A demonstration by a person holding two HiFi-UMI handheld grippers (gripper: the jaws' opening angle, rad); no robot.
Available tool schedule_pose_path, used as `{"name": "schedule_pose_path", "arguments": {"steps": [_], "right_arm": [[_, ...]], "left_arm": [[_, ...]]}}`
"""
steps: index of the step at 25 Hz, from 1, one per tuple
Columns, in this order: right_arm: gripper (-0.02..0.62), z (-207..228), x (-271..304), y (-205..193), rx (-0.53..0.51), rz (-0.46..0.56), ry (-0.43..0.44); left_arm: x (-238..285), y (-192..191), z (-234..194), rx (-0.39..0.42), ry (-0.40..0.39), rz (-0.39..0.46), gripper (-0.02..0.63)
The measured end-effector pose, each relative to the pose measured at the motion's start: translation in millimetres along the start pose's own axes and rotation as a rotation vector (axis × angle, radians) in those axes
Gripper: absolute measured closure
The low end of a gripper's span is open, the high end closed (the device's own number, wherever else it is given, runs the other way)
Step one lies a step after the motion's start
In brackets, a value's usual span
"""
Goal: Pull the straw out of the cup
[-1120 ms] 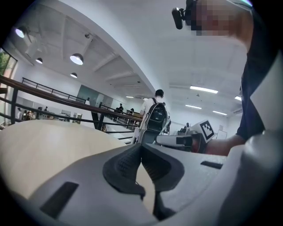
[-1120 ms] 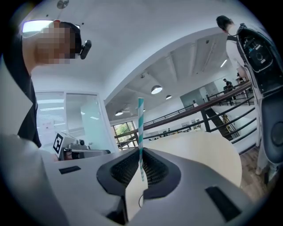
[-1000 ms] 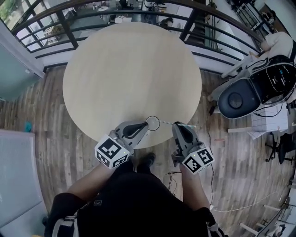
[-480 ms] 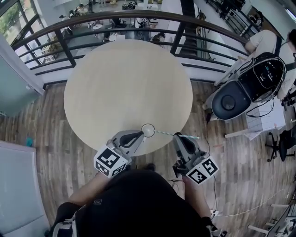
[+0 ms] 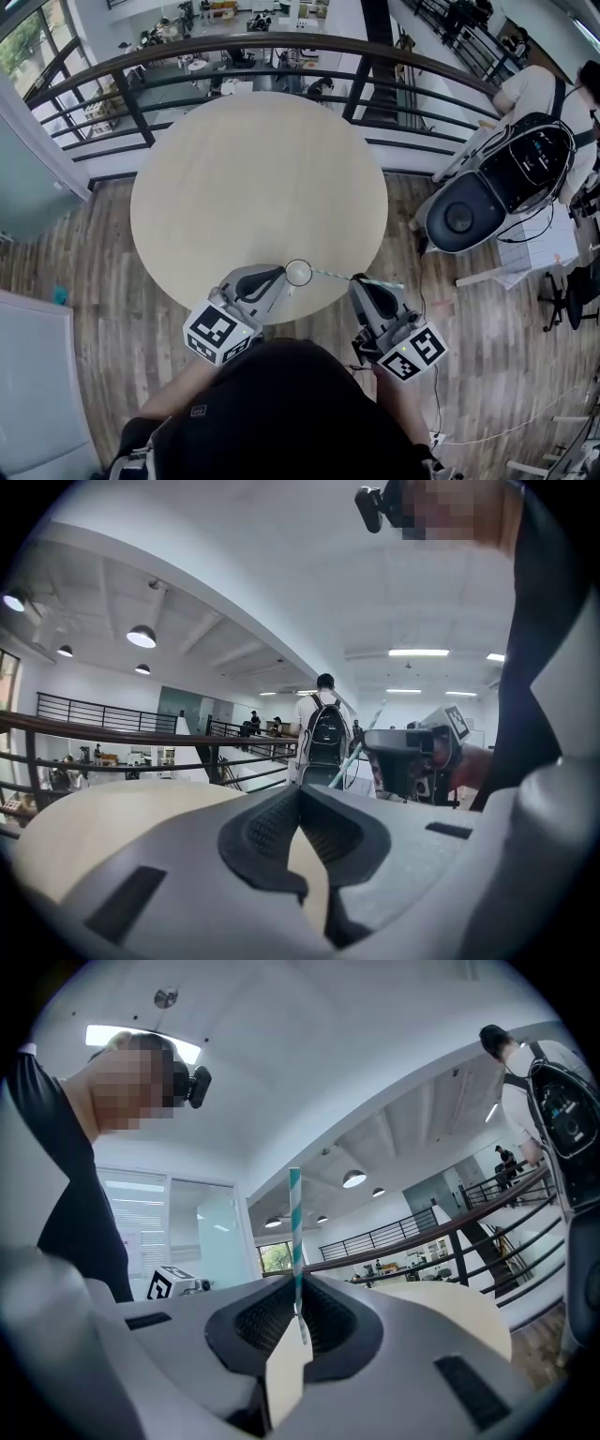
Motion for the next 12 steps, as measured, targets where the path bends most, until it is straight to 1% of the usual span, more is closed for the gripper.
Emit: {"name": "schedule_pose_path", "arguments": {"steps": [6,12], "right_arm": [[0.557,3.3,4.5,2.2,-0.012,-0.006,0.01],[0.557,8.2,3.3,-1.6,0.008,-0.014,0.008]], "left_arm": [[3.0,-0.8,-3.9,-0.01,0.011,0.0,0.598],[7.4,-1.7,-2.8,-0.013,0.009,0.008,0.598]]}}
Point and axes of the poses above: the fingertips, and each gripper's own axes: x forward along the fingers, z to its right, y out of its top, the point moved 10 cm from there along -x, backward along the fingers, and after that the axes turned 1 degree about x, right-handed, at the moved point
